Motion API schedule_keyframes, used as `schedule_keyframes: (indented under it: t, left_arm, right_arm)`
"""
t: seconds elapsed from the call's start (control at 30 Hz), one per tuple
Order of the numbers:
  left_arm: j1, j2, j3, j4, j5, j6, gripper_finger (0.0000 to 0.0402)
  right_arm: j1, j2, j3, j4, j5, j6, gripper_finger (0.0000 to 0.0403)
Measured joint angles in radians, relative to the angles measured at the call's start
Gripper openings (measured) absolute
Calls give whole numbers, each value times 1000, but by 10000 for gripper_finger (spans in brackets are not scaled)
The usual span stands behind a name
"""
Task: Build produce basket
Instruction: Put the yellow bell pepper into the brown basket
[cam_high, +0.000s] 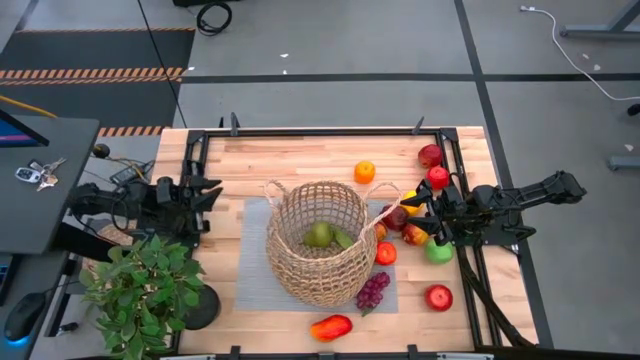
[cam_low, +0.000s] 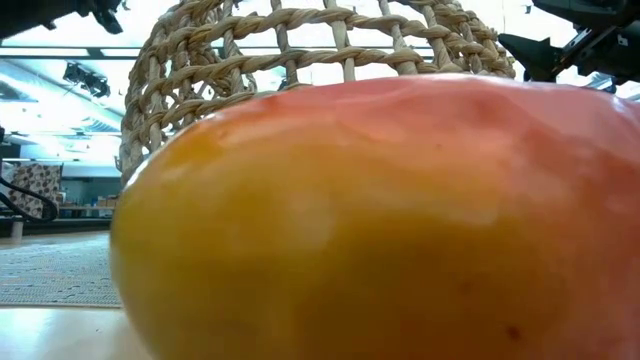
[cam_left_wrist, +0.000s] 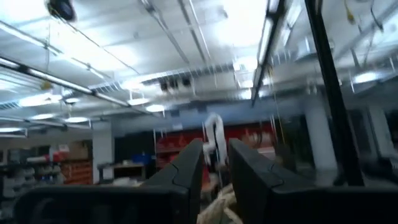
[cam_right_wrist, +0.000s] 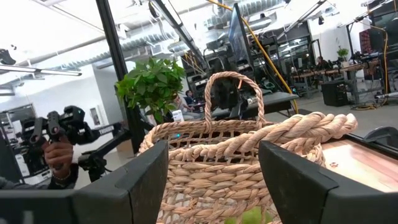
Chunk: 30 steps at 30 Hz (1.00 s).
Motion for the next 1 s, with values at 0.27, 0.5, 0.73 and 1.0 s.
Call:
schedule_keyframes:
  t: [0.27, 0.5, 0.73, 1.0]
  left_arm:
    - [0, -43, -84, 9, 17, -106, 48]
    - [-2, -42, -124, -42, 24, -142, 12]
    - [-3, -42, -124, -67, 144, -175, 14]
    - [-3, -41, -125, -275, 148, -181, 39]
  right_arm:
    - [0, 0, 0, 0, 0, 0, 255]
    - [0, 0, 0, 0, 0, 0, 255]
    - [0, 0, 0, 0, 0, 0, 255]
    - [0, 0, 0, 3, 0, 0, 255]
